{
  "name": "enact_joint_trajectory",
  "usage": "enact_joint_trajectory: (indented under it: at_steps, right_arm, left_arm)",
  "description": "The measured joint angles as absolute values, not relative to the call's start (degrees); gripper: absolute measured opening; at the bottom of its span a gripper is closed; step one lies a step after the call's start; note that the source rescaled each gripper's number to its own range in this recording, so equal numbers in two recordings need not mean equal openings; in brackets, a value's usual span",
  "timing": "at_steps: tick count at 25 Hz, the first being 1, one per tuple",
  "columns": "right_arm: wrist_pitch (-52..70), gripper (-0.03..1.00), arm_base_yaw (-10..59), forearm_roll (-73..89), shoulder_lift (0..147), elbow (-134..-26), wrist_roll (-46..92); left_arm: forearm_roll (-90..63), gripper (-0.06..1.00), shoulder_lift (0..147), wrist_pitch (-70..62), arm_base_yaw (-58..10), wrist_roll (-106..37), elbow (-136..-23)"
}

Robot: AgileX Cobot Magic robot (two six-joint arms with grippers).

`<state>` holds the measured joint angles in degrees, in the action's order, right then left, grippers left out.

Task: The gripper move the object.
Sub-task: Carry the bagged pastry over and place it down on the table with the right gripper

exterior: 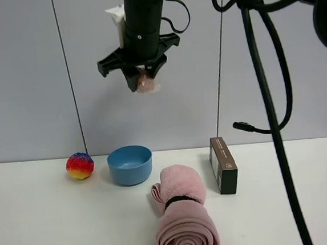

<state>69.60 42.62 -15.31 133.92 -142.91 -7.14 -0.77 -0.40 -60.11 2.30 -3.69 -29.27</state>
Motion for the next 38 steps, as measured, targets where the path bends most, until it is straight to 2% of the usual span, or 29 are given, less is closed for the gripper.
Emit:
enact_joint_trajectory:
  at_steps: [8, 12, 35, 38]
  right_arm:
    - [69.62, 0.00, 36.65, -11.09, 133.92, -130.50, -8.68]
    - [69.90, 0.00, 34.06, -10.96, 134.54, -127.68, -9.10]
    - [63.04, 0.00, 32.05, -13.21, 142.31, -126.79, -3.94]
    - [62.55, 0.05, 32.05, -13.66, 142.46, -126.79, -3.64]
  left_arm:
    - [-0.77, 1.00, -0.40, -60.11, 2.30, -3.69, -29.27]
    - [-0.77, 1.00, -0.40, -60.11, 2.30, -3.69, -29.27]
    - [-0.77, 1.00, -0.40, -60.11, 2.30, -3.69, -29.27]
    - [-0.77, 1.00, -0.40, -60.11, 2.30, -3.69, -29.27]
